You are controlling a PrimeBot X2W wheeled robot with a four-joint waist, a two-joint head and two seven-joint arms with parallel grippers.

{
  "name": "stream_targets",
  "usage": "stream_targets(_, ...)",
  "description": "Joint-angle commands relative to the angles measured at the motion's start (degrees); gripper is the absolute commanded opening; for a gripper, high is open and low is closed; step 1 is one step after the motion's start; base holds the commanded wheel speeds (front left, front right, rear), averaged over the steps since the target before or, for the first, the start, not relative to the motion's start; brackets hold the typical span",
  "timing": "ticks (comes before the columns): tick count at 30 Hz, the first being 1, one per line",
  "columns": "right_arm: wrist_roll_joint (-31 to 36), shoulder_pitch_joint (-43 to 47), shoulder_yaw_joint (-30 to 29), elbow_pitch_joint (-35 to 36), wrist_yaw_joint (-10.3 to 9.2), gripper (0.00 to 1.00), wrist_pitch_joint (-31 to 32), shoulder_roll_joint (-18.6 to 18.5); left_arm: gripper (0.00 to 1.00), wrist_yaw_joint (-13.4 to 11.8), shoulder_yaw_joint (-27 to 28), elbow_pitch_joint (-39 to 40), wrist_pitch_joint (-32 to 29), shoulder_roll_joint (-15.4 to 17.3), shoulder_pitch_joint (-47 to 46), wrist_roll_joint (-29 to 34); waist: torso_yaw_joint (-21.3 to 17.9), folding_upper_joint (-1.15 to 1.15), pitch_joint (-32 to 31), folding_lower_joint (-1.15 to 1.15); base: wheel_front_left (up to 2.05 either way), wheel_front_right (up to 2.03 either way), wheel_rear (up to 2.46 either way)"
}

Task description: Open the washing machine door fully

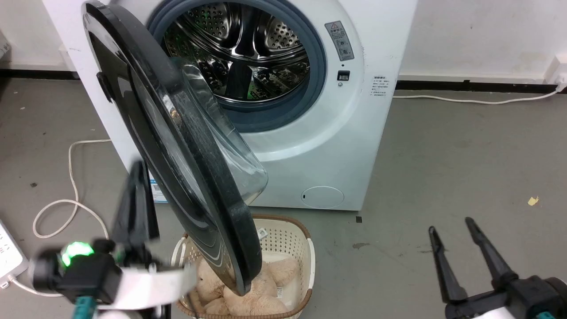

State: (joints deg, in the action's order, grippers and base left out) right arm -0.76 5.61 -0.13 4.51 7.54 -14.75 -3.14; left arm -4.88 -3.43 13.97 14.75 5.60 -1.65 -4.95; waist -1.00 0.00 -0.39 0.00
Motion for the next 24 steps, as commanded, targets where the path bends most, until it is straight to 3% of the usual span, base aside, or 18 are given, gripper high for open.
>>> stream_targets(1, -0.50, -0.07, -0.57, 0.09, -0.05, 1.00, -0.24, 0.24, 0.00, 0.15, -0.51, 3.21, 0.25, -0.22, -2.54, 0.61, 0.03, 0.00, -0.01, 0.00, 0.00, 0.00, 0.00)
stream_targets(7, -1.66, 0.11, -1.01, -0.39, -0.05, 1.00, -0.24, 0.25, 0.00, 1.41, -7.67, 9.05, -1.17, -1.57, -7.60, 0.66, -0.15, 0.00, -0.13, 0.00, 0.00, 0.00, 0.00)
stream_targets(13, -2.38, -0.38, -0.09, -0.87, -0.05, 1.00, -0.25, 0.25, 0.00, 3.67, -19.09, 1.68, -7.69, -2.25, -6.12, 0.35, -1.10, 0.00, 0.39, 0.00, 0.00, 0.00, 0.00)
stream_targets(19, -2.79, -0.54, -0.59, -1.23, -0.05, 1.00, -0.25, 0.25, 0.00, 0.98, -24.37, -8.70, -10.09, -2.54, -2.63, 0.25, -1.54, 0.00, 1.26, 0.00, 0.00, 0.00, 0.00)
stream_targets(24, -2.80, -0.75, -0.33, -1.35, -0.05, 1.00, -0.25, 0.26, 0.00, -2.34, -22.82, -15.61, -9.84, -2.58, -2.43, 0.04, -1.26, 0.00, 2.00, 0.00, 0.00, 0.00, 0.00)
